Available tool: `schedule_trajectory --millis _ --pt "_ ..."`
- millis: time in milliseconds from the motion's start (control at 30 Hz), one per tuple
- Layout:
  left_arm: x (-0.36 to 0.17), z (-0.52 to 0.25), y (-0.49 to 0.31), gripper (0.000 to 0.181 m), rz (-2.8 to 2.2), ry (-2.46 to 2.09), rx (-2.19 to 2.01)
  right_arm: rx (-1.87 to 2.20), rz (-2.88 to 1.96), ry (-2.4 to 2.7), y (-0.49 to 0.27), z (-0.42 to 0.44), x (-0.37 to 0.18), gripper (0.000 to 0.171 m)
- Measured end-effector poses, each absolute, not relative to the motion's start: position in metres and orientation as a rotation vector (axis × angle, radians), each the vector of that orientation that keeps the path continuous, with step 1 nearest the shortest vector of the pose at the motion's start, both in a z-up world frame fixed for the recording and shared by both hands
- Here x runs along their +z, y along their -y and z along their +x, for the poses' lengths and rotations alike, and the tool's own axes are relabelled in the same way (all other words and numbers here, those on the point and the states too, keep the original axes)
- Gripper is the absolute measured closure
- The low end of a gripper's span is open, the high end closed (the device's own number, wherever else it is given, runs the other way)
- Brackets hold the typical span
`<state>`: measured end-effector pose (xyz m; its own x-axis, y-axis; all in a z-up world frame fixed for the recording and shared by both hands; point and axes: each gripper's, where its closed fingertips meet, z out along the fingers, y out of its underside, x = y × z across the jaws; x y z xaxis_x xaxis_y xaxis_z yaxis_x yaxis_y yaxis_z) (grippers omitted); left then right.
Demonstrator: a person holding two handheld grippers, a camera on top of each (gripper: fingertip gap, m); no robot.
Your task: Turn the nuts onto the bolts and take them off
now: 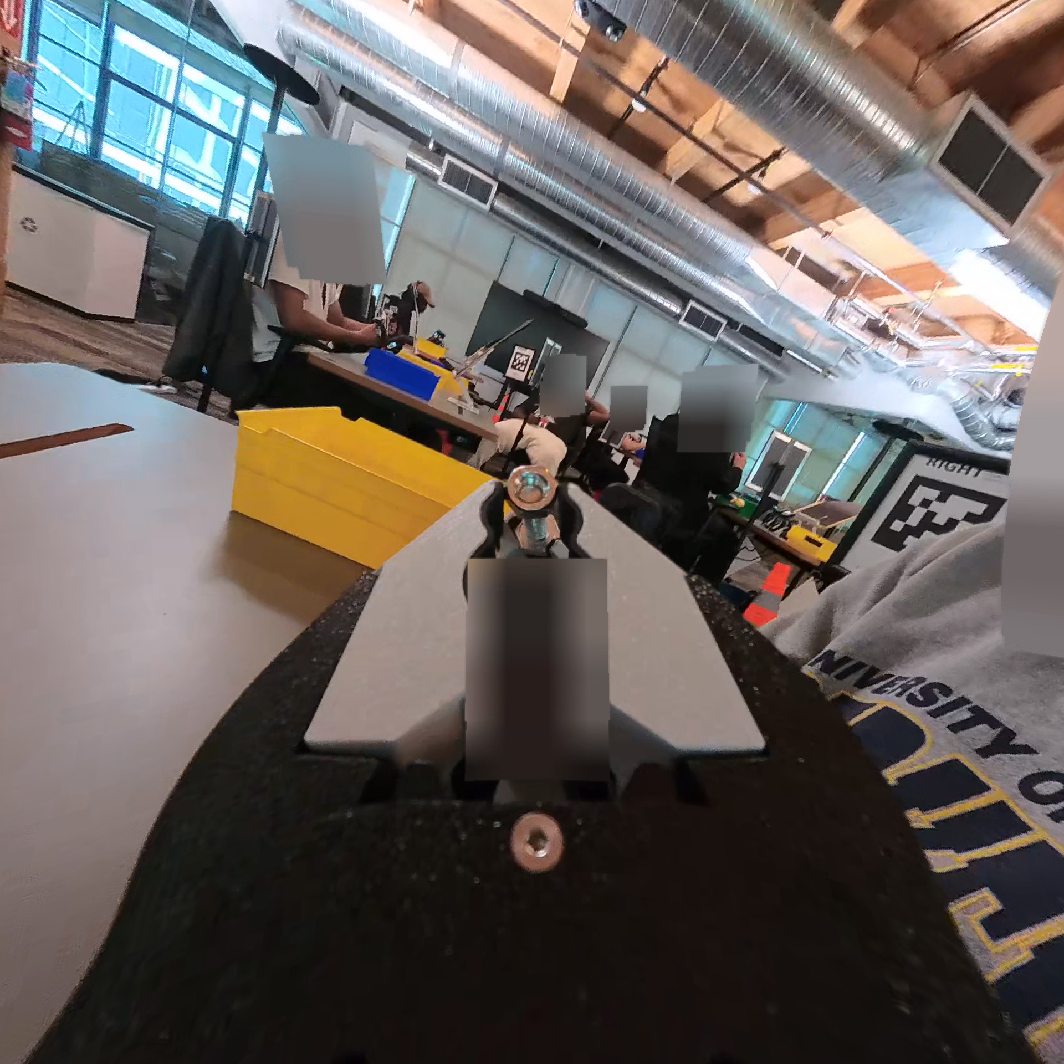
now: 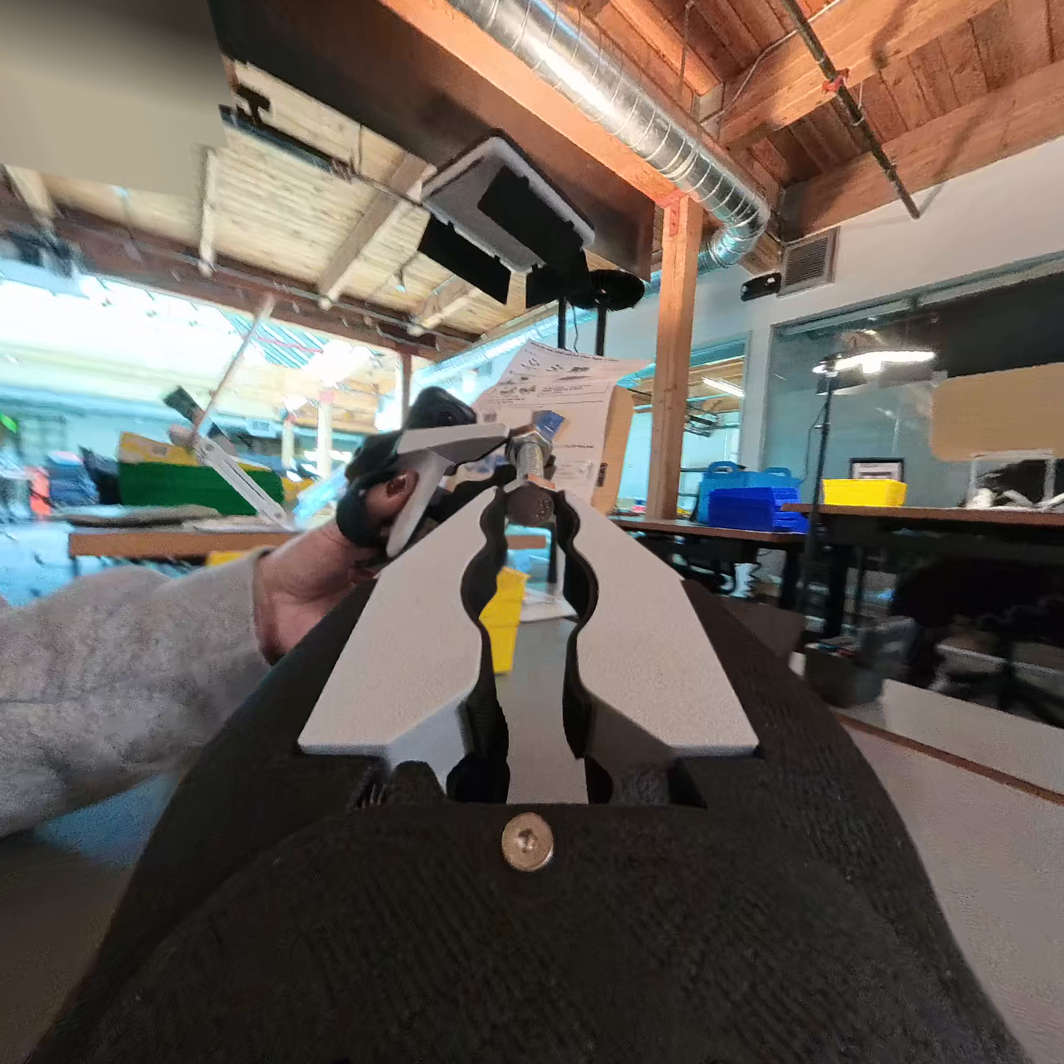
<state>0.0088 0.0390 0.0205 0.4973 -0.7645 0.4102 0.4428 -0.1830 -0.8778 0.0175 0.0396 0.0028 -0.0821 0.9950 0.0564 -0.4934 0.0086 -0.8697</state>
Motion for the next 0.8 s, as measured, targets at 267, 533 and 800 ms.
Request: schedule_trajectory --millis 267,533,800 --pt "0.042 0.024 -0.032 0.166 -1.422 -0.302 -1.152 1.994 -0.686 0.645 -0.033 0.03 0.023 0.156" --pt "0.044 0.027 -0.036 0.166 -1.539 -0.32 -1.028 2.213 -0.675 0.498 -0.037 0.032 0.025 0.156" --pt "0.044 0.029 -0.035 0.165 -1.629 -0.407 -0.93 2.367 -0.672 0.493 -0.036 0.033 0.025 0.156"
